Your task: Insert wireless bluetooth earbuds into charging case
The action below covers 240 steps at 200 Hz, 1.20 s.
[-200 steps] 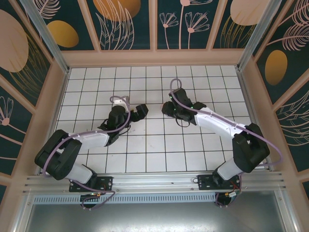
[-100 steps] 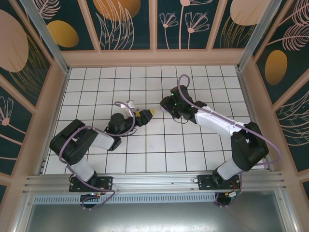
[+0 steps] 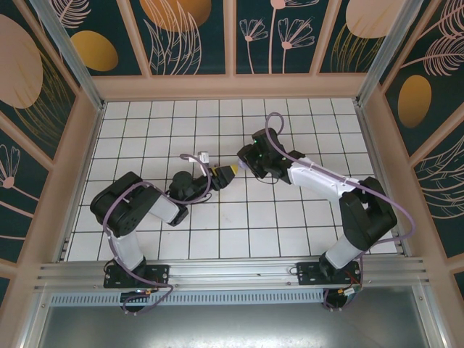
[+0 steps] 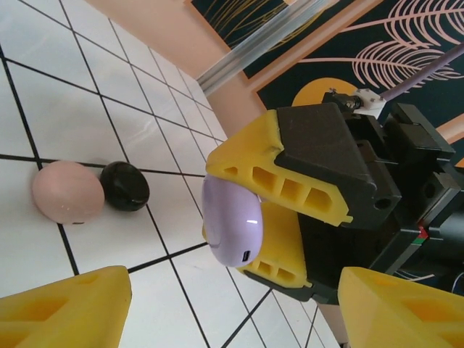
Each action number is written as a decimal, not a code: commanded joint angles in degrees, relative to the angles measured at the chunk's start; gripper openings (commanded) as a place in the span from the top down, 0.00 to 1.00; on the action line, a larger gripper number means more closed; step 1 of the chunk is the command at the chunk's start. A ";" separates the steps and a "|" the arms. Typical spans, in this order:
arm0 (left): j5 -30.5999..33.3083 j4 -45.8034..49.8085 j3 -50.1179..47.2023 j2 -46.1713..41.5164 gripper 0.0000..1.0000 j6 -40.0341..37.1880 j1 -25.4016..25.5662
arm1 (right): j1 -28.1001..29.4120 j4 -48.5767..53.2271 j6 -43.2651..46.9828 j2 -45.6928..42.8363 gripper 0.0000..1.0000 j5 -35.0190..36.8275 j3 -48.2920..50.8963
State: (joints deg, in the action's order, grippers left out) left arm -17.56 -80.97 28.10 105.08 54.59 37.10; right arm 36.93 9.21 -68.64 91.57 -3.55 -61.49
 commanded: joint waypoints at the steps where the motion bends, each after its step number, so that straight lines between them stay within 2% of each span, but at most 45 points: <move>1: 0.07 -2.83 1.73 1.64 0.26 0.32 0.60 | 0.74 -0.87 -1.32 0.74 0.66 0.10 -2.29; 83: 0.60 -2.61 4.19 4.34 0.29 0.03 1.13 | 2.44 -0.51 -1.32 1.63 0.67 0.56 -3.72; 133: 1.19 -3.02 5.22 5.44 0.36 0.18 1.12 | 3.05 -0.50 -1.27 1.75 0.67 0.48 -4.17; 167: 1.48 -3.14 5.65 5.73 0.47 0.17 1.08 | 3.15 -0.34 -1.32 1.46 0.67 0.65 -3.94; 207: 2.43 -3.48 5.52 5.71 0.51 0.05 1.12 | 3.24 -0.29 -1.32 1.00 0.67 0.65 -3.56; 240: 2.95 -4.24 5.66 6.10 0.58 0.37 1.13 | 3.46 -0.34 -1.49 0.86 0.67 0.65 -3.46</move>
State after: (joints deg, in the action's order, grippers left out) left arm -15.92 -82.08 32.69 110.21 54.81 38.02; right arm 39.70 9.19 -69.45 92.84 -3.18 -63.66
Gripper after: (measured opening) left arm 0.436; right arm 0.460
